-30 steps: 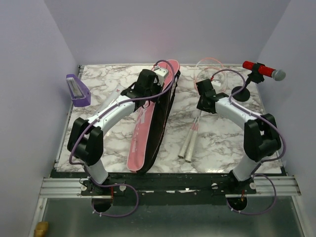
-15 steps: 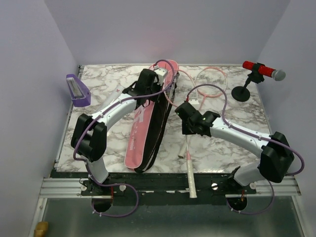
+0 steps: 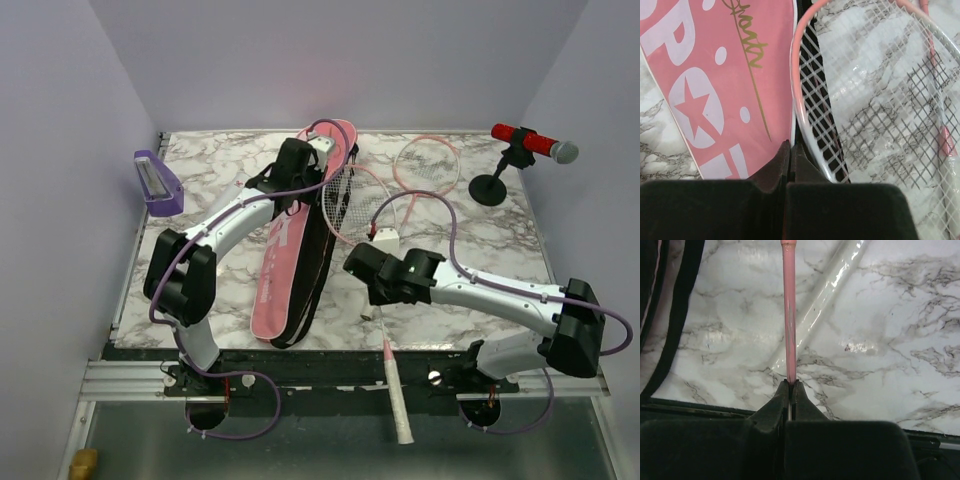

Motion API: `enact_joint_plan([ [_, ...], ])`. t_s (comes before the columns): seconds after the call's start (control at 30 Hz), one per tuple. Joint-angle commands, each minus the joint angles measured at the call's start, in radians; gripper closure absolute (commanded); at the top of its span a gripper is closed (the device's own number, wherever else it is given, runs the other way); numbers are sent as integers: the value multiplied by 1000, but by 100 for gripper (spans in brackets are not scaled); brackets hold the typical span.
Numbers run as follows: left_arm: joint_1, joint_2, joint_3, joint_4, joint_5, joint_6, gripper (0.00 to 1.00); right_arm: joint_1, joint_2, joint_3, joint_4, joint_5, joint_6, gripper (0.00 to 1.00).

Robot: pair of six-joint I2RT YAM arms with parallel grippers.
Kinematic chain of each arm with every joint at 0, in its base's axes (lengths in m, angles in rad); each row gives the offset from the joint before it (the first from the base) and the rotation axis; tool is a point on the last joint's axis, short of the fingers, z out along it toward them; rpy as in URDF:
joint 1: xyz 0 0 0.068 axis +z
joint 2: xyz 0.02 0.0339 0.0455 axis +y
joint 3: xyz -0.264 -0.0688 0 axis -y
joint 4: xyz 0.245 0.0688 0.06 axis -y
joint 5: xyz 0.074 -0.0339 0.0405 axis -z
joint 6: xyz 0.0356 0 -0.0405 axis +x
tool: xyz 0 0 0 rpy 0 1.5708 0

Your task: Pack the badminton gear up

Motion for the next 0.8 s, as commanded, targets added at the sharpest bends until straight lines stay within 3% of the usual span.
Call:
enact_joint_plan([
  [0.0,-3,15,49,19,-11,-13,100,98,34,10,-97,51,73,100],
  [0.5,-4,-6,37,13,-39,4,100,201,50,27,-203,58,114,100],
  [0.77,-40,-12,40,5,-30,-3,100,250,221,142,-202,101,42,100],
])
